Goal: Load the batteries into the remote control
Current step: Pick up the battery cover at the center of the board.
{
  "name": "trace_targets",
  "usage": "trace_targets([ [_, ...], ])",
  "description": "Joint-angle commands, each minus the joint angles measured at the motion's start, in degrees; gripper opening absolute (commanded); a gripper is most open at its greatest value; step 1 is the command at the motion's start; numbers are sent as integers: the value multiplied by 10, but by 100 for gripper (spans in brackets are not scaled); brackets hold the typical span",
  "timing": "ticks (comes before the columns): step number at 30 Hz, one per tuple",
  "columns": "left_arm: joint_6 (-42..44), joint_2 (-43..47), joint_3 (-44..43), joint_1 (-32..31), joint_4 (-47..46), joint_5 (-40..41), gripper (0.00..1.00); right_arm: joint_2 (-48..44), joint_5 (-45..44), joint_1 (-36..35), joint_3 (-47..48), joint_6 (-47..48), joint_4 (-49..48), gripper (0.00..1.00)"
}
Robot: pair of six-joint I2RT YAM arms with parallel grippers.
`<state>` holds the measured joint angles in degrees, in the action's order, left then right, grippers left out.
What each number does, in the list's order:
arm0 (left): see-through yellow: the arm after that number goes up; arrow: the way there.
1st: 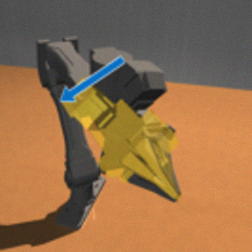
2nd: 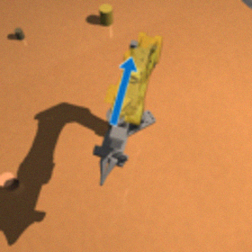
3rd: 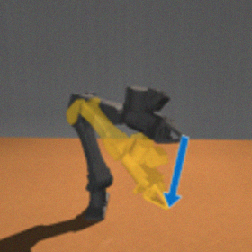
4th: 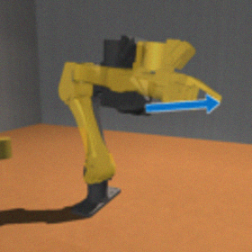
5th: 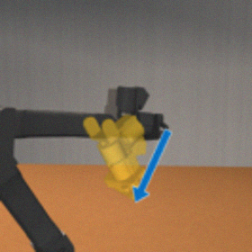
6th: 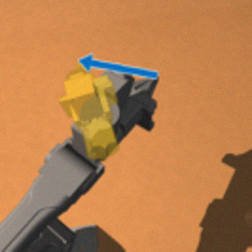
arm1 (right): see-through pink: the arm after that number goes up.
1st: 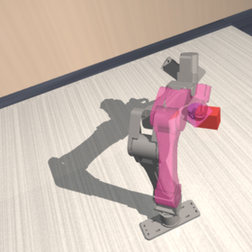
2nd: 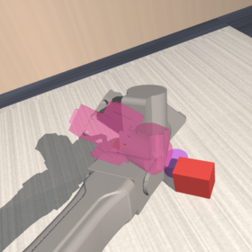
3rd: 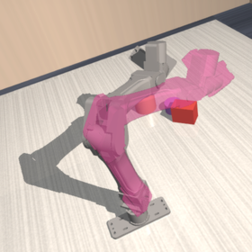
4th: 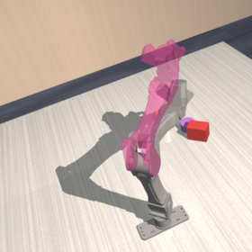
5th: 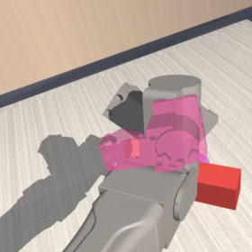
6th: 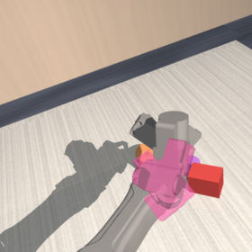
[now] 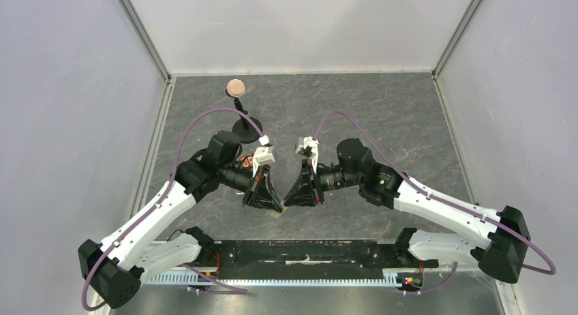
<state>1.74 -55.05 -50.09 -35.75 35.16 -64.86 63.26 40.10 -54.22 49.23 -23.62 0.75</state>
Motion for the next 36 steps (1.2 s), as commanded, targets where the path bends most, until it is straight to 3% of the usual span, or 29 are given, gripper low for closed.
trace_targets([
  [1,35,0,-28,-1,16,-16,2,14,4,1,13,-26,-35,18],
  [6,32,-2,-30,-1,16,-15,2,17,26,2,-1,-39,-61,19],
  [10,31,2,-32,-1,16,-5,3,26,51,1,-19,-69,-108,0],
  [12,27,5,-35,-1,16,3,5,31,61,1,-26,-80,-125,0],
  [14,14,7,-38,-1,15,24,14,29,54,1,-37,-91,-143,0],
  [19,-41,22,-25,0,-17,103,51,7,-47,1,-73,-114,-166,0],
  [24,-104,74,4,0,-62,277,74,-16,-212,5,-133,-148,-192,0],
  [30,-226,130,36,1,-86,566,80,3,-424,-11,-278,-283,-371,0],
  [34,-332,120,54,7,-43,678,79,81,-525,-50,-295,-331,-475,0],
  [36,-377,105,57,22,-11,692,77,130,-554,-76,-277,-340,-517,0],
])
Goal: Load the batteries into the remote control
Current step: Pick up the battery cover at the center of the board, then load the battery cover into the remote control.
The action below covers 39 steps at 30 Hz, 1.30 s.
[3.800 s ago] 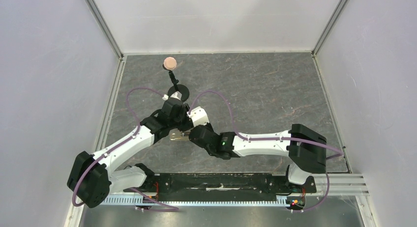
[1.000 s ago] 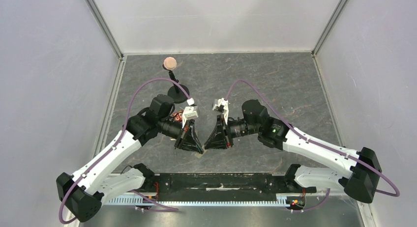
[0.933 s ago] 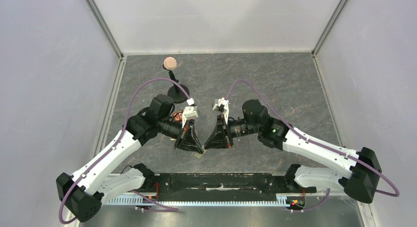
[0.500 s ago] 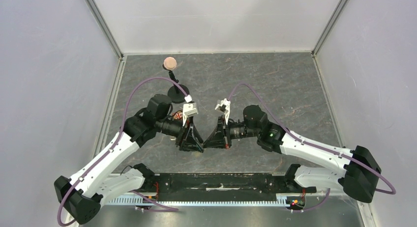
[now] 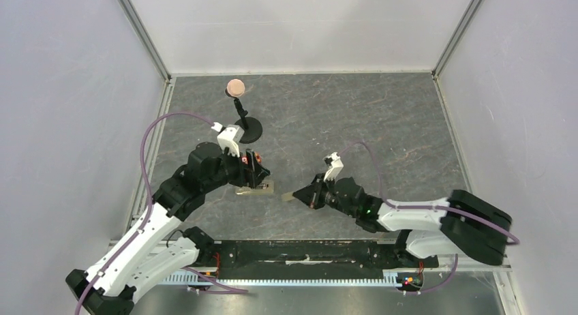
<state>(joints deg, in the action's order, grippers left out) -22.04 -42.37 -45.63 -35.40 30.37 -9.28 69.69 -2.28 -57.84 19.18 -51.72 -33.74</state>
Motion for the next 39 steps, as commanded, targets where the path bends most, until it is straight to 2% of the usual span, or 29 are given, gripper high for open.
trace_targets([
  [1,-155,-29,15,31,49,130,75,93,-132,-50,36,-60,-195,0],
  [4,-174,-33,40,108,37,64,73,166,-143,-71,77,-67,-249,0],
  [8,-180,-58,62,266,29,-78,68,240,-162,-76,127,-83,-252,0],
  [11,-166,-96,57,318,33,-135,64,287,-170,-76,157,-103,-272,0],
  [15,-172,-141,49,344,23,-156,60,339,-186,-77,197,-120,-261,0],
  [22,-194,-162,54,370,-6,-162,56,379,-203,-77,223,-126,-240,0],
  [39,-225,-176,88,370,-54,-172,55,397,-211,-77,234,-127,-178,0],
])
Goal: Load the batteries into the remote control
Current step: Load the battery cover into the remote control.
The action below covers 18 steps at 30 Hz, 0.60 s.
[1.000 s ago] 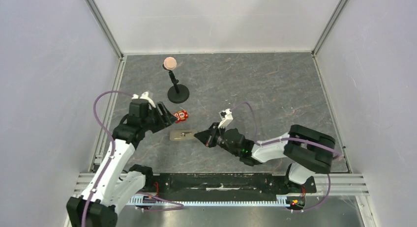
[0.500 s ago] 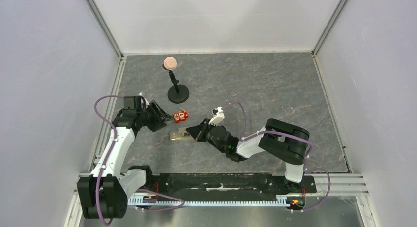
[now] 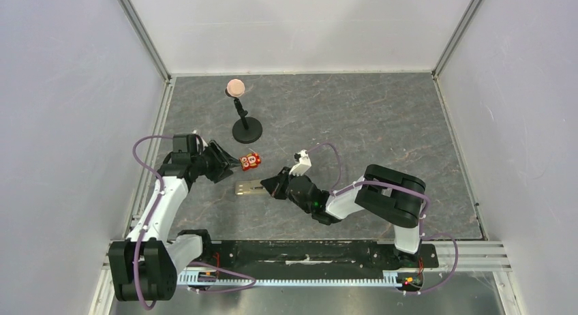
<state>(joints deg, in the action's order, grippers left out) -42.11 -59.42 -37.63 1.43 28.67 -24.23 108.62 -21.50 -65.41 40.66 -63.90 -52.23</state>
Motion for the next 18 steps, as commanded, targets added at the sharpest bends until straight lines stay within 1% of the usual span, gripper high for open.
trace_targets([
  [1,-26,-8,10,2,-40,-24,55,8,-18,-2,19,-6,9,0],
  [8,-32,-22,19,2,-61,-37,54,11,-3,0,24,-25,30,0],
  [10,-33,-26,22,2,-67,-42,54,13,3,2,33,-31,49,0],
  [13,-34,-35,27,2,-74,-48,54,16,24,7,41,-55,70,0],
  [15,-34,-39,30,2,-78,-49,54,16,32,8,47,-69,99,0],
  [18,-35,-43,36,2,-84,-50,54,12,49,15,39,-93,113,0],
])
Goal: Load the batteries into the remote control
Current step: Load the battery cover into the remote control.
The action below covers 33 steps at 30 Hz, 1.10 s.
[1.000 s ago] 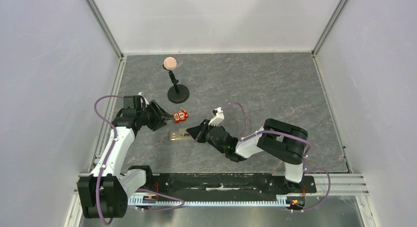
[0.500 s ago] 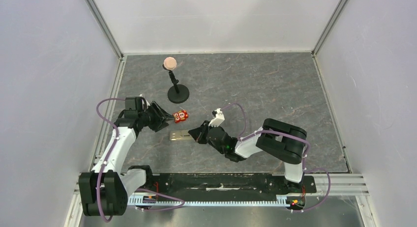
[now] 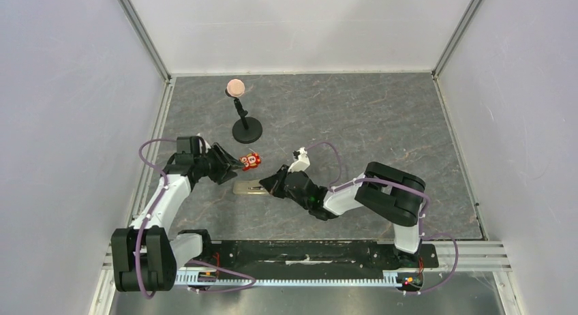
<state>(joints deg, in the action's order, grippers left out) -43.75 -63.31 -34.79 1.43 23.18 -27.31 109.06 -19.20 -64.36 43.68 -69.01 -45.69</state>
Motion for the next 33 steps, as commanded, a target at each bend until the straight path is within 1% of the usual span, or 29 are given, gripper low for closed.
trace_targets([
  [1,-19,-6,9,2,-32,-20,54,5,29,6,6,-51,48,0],
  [6,-25,-11,23,2,-45,-20,53,2,49,11,-7,-78,34,0],
  [13,-33,-20,23,2,-50,-34,53,8,76,13,-29,-114,-15,0],
  [20,-41,0,10,2,-42,-36,53,9,71,13,-26,-106,-2,0],
  [26,-56,-16,18,2,-50,-47,52,28,72,8,8,-90,39,0],
  [28,-64,-27,20,2,-57,-53,52,32,75,7,11,-89,48,2],
  [33,-78,-56,21,2,-69,-63,52,29,74,8,17,-86,96,11],
])
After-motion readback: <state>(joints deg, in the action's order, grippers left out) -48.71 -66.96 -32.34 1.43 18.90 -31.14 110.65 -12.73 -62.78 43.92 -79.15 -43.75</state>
